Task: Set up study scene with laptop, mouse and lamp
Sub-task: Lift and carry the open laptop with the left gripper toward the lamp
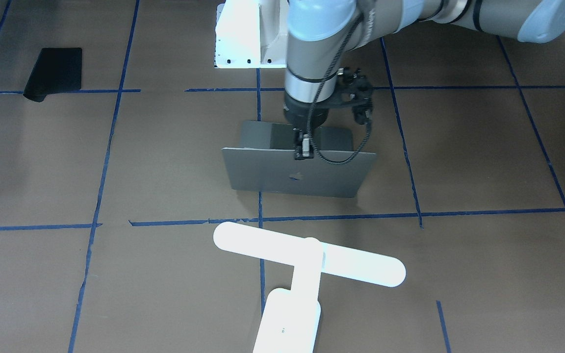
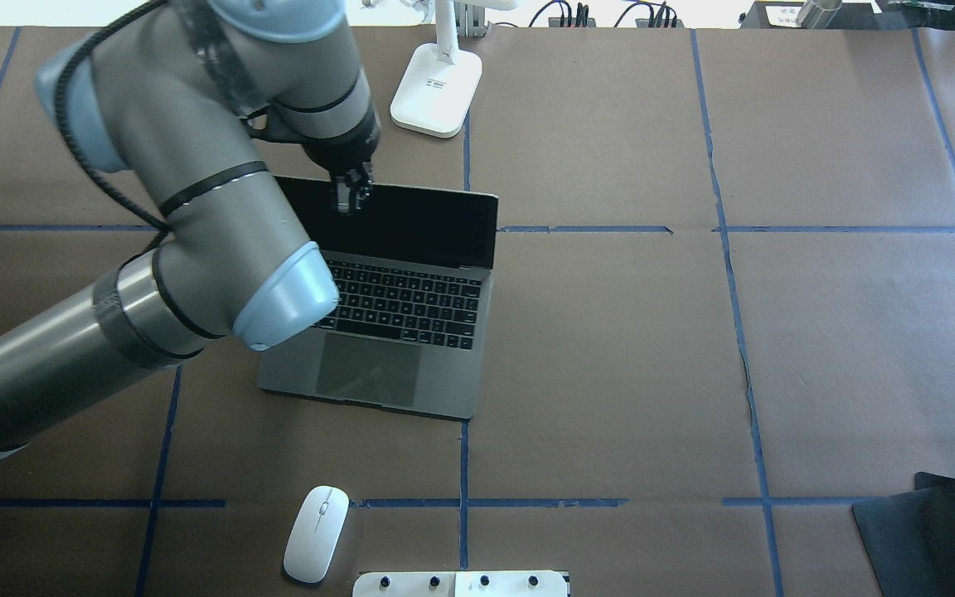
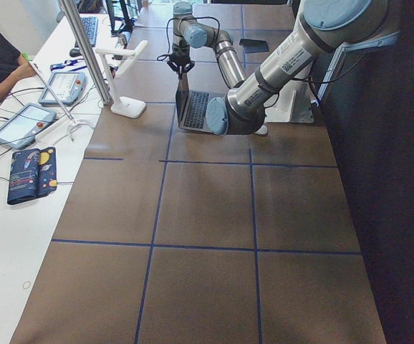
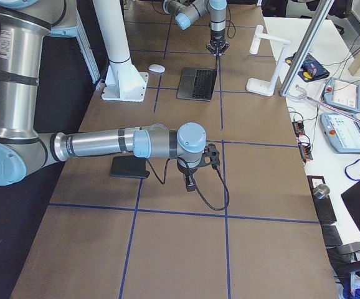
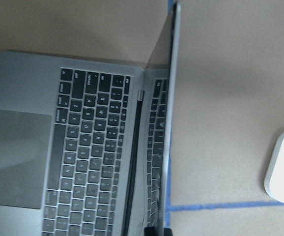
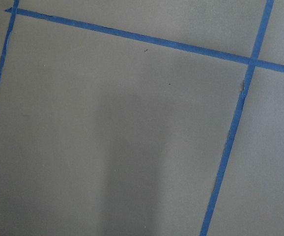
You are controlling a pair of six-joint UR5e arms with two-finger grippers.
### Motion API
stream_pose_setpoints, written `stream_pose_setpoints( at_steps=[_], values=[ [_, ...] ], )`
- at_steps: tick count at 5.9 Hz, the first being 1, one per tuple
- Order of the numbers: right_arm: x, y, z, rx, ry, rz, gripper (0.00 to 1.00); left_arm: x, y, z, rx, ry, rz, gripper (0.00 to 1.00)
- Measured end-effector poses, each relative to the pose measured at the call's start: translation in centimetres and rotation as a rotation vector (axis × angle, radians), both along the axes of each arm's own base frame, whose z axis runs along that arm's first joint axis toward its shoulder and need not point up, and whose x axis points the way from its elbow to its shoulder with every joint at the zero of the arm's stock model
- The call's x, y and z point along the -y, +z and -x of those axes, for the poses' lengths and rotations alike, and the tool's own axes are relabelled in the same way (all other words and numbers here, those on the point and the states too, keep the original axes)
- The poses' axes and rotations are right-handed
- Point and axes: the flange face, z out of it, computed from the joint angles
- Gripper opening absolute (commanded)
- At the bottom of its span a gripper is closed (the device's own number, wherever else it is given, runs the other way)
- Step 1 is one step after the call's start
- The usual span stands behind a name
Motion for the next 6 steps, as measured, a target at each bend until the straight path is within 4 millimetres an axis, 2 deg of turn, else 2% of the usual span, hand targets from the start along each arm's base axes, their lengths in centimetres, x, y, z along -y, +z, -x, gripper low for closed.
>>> stream_pose_setpoints(
  at_steps=[2,3,4,5,6],
  values=[
    [0.0,-0.1,0.0,0.001,0.0,-0.002,1.0,1.9,-0.5,-1.3,0.015,-0.042,-0.016,0.0],
    [0.0,-0.2,0.0,0.002,0.0,-0.003,1.0,2.6,-0.9,-0.8,0.011,-0.066,-0.016,0.0],
    [0.0,-0.2,0.0,0.005,0.0,-0.003,1.0,3.7,-1.3,0.5,0.005,-0.095,-0.016,0.0],
    [0.0,-0.3,0.1,0.009,0.0,-0.003,1.0,4.6,-1.4,1.4,0.003,-0.114,-0.014,0.05],
    [0.0,-0.3,0.1,0.013,0.0,-0.001,1.0,5.2,-1.2,1.2,-0.002,-0.119,-0.017,0.56]
  ],
)
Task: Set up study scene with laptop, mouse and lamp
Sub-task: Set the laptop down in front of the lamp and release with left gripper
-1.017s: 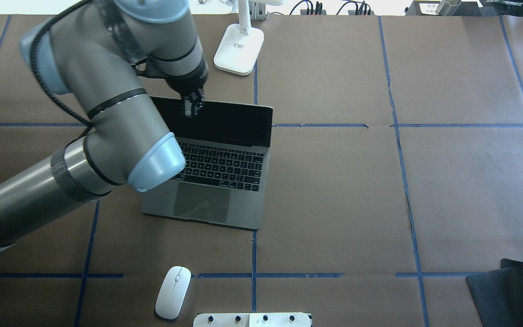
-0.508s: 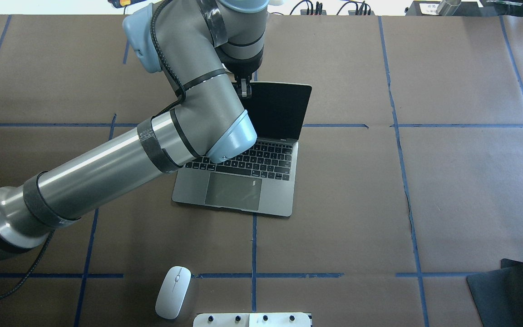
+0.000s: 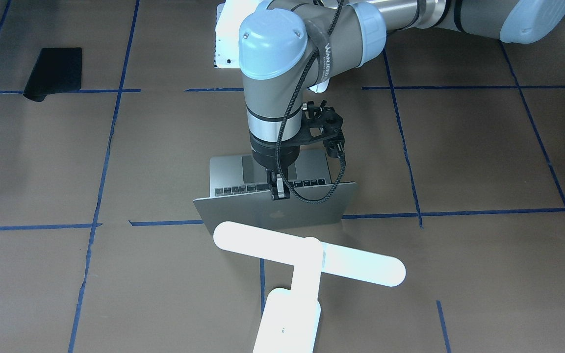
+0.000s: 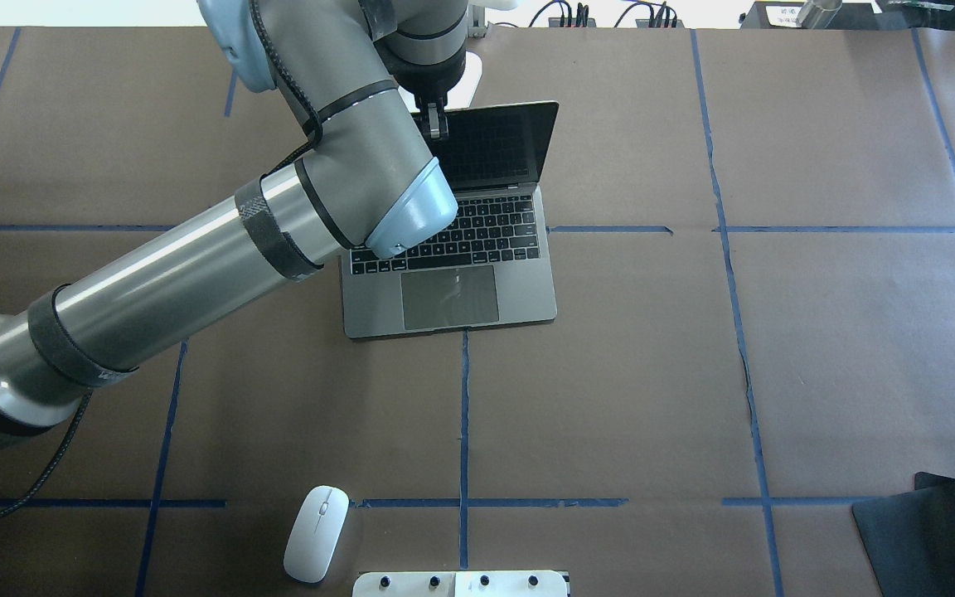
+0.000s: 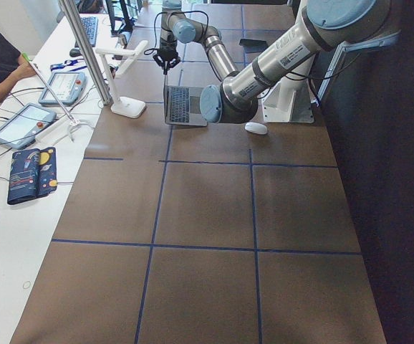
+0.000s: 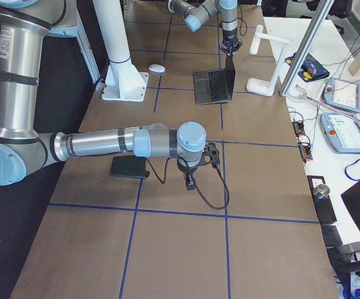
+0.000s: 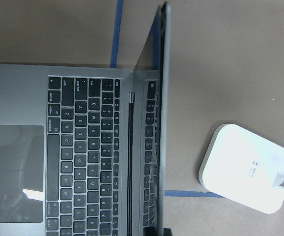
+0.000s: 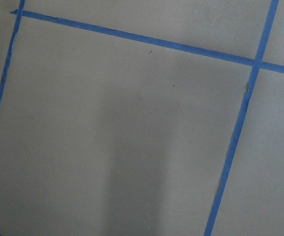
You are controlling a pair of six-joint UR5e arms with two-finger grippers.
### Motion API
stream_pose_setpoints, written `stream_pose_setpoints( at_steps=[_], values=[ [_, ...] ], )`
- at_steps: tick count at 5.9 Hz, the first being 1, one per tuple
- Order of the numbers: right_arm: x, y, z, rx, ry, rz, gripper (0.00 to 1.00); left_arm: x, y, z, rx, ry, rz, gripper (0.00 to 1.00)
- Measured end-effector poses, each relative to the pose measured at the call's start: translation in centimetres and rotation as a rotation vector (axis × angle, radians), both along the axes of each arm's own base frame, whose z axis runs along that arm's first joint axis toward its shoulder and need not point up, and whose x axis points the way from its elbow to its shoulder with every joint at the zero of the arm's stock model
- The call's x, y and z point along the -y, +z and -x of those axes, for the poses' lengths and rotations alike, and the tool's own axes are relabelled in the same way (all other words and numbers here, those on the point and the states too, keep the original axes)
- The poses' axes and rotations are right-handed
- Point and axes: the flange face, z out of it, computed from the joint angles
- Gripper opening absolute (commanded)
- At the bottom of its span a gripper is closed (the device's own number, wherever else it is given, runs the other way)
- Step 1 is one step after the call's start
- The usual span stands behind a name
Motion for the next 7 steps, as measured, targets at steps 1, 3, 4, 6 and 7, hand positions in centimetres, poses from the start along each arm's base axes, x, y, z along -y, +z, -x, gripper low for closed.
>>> stream_pose_setpoints(
  at_steps=[1,3,4,6,7],
  values=[
    [0.0,0.0,0.0,0.001,0.0,0.001,1.0,0.3,0.2,-0.6,-0.012,0.008,-0.018,1.0],
    [0.0,0.0,0.1,0.002,-0.002,0.0,1.0,0.2,-0.3,-0.8,-0.014,0.081,-0.107,1.0],
    [0.0,-0.1,0.3,0.002,-0.006,-0.002,1.0,-0.4,-1.1,-0.2,-0.021,0.108,-0.151,1.0],
    [0.1,-2.6,2.0,0.004,0.023,0.031,1.0,-3.7,-2.6,2.7,-0.075,0.174,-0.23,1.0],
    [-0.4,-4.5,3.6,0.007,0.102,0.112,1.0,-6.2,-2.7,3.8,-0.086,0.238,-0.277,1.0]
  ],
)
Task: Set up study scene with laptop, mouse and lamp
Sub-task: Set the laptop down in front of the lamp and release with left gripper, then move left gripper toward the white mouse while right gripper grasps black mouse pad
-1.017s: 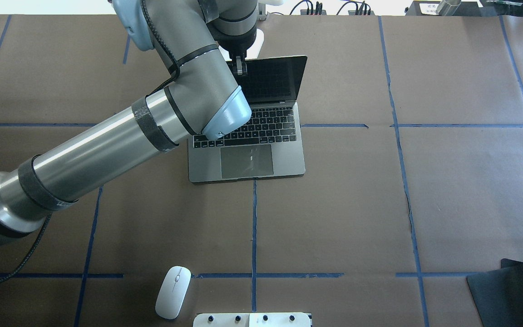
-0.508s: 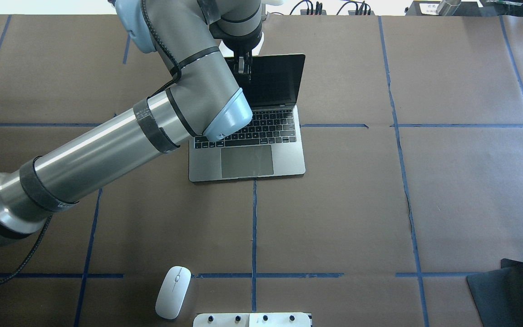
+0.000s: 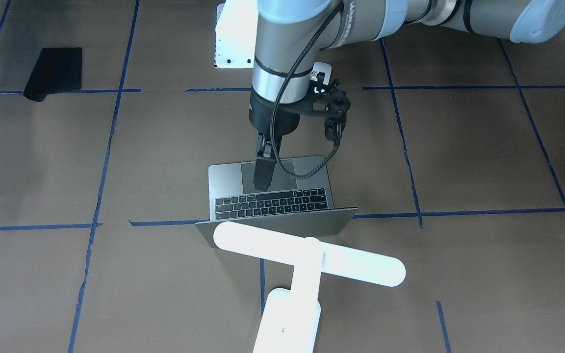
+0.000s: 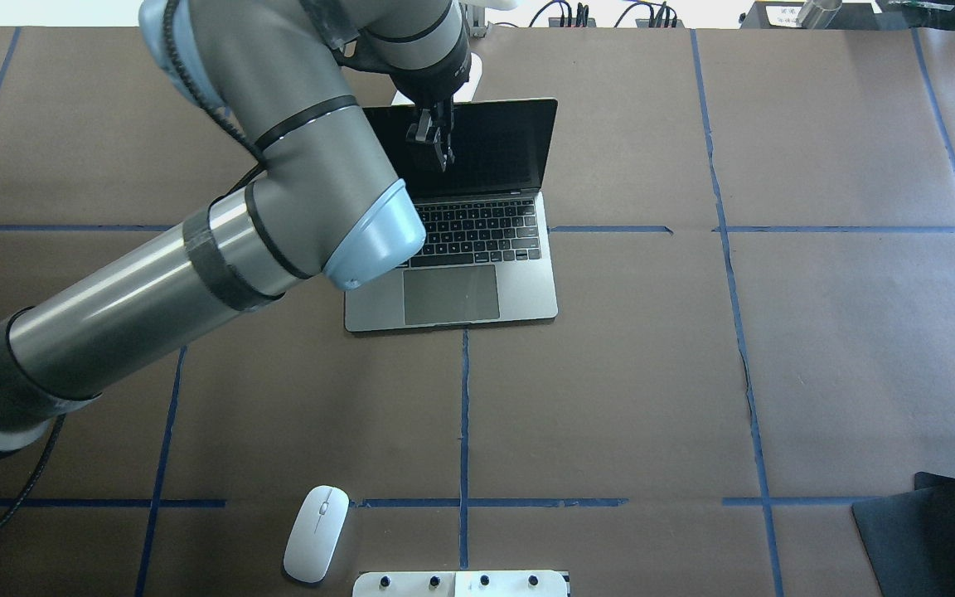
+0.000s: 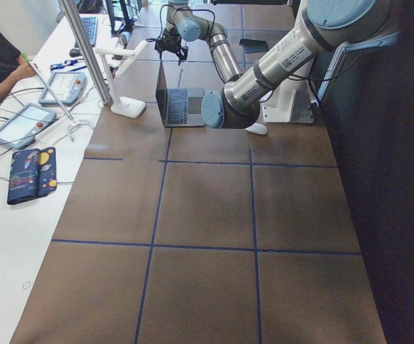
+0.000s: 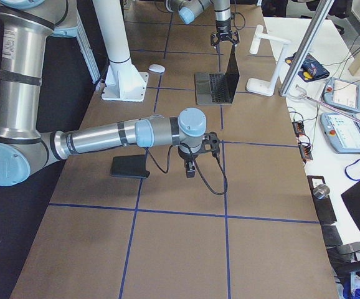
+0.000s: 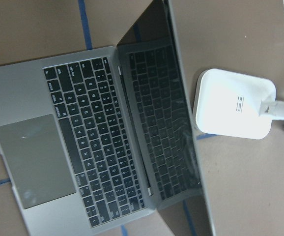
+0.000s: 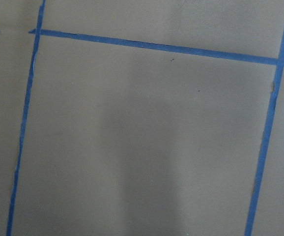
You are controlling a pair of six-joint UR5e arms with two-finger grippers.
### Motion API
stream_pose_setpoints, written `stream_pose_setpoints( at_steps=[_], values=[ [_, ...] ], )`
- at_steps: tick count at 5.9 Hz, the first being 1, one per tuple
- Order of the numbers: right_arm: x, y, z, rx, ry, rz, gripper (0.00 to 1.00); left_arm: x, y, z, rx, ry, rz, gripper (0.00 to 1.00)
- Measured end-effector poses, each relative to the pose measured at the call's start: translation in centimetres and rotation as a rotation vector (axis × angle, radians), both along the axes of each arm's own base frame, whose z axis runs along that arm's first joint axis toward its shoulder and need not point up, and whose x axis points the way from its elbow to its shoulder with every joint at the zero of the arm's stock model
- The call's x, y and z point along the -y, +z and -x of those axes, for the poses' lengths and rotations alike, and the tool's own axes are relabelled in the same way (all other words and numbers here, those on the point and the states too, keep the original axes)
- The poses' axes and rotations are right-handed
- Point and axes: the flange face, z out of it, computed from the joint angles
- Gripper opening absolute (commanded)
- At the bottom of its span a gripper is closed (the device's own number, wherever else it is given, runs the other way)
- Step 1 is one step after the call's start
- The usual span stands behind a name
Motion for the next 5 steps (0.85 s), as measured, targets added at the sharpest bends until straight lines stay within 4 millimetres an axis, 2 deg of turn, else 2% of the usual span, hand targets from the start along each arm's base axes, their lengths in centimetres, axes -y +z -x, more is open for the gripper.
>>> stream_pose_setpoints(
  at_steps=[1,2,3,5],
  values=[
    [-1.6,-0.1,1.7,0.011,0.085,0.073,1.0,-3.2,1.2,0.7,0.002,0.066,-0.057,1.0],
    [-5.2,1.0,3.6,0.035,0.169,0.114,1.0,-6.9,3.3,1.4,0.001,0.134,-0.119,1.0],
    [-8.6,1.7,5.3,0.056,0.204,0.137,1.0,-10.5,5.7,1.2,0.015,0.185,-0.167,1.0],
    [-12.7,2.8,8.2,0.071,0.199,0.191,1.0,-17.5,9.9,-2.0,0.082,0.247,-0.236,1.0]
  ],
)
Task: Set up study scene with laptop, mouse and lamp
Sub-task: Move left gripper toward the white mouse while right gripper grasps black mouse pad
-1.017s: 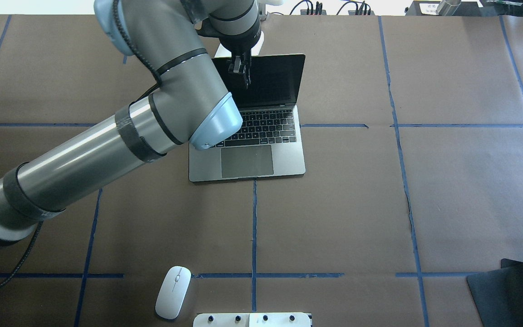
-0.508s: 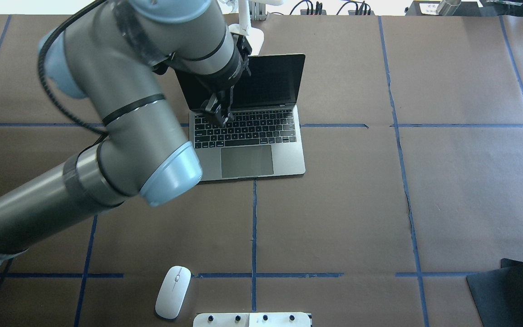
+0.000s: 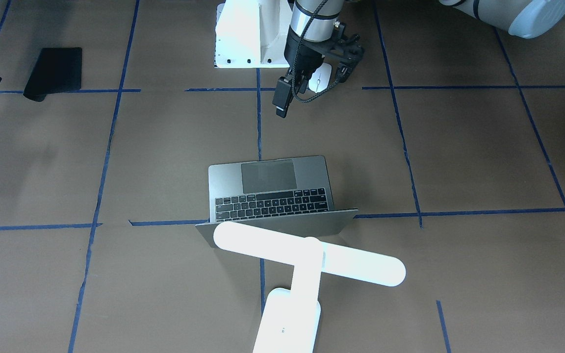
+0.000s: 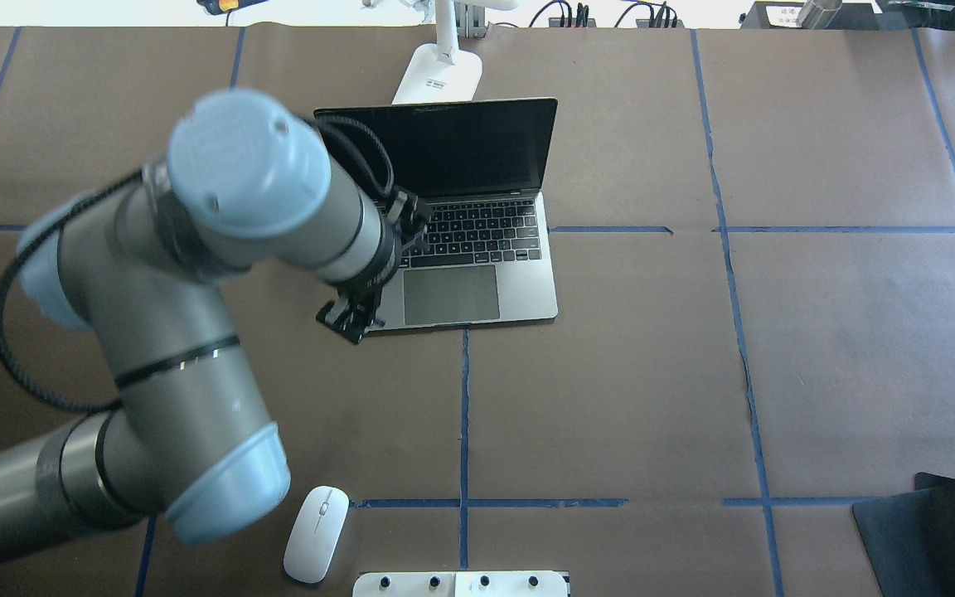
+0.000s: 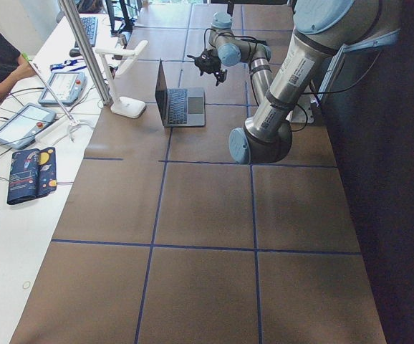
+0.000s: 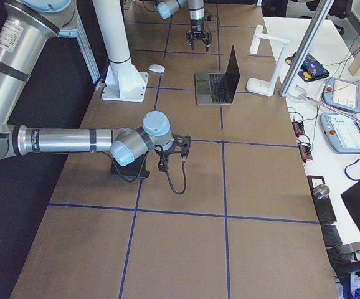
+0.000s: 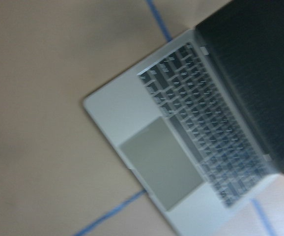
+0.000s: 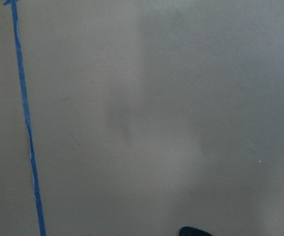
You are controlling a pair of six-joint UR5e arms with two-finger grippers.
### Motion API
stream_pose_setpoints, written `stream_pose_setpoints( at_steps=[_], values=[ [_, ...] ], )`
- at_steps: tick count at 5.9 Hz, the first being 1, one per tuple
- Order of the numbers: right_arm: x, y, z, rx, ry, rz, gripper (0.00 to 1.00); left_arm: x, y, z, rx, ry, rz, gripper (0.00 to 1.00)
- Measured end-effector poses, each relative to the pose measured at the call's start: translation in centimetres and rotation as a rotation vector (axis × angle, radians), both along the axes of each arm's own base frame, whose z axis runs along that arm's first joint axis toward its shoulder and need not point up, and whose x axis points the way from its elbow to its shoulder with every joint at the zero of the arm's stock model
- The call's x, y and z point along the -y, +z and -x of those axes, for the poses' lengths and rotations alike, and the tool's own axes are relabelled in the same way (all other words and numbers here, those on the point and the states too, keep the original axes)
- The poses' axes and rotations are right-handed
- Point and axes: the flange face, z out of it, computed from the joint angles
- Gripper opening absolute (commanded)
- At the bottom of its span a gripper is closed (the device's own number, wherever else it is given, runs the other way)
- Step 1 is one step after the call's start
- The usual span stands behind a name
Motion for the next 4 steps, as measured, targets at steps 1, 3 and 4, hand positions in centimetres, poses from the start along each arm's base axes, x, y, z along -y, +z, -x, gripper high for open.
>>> stream_pose_setpoints(
  at_steps=[1,3,4],
  values=[
    [-1.2,1.3,1.6,-0.002,-0.003,0.013,1.0,-2.4,1.1,-1.1,0.024,0.061,-0.051,1.0],
    [-3.4,3.6,6.5,-0.04,0.009,0.03,0.98,-6.3,2.5,0.1,0.04,0.173,-0.195,1.0],
    [-4.3,4.7,8.0,-0.055,-0.004,0.048,0.97,-7.4,2.6,1.4,0.025,0.184,-0.228,1.0]
  ],
)
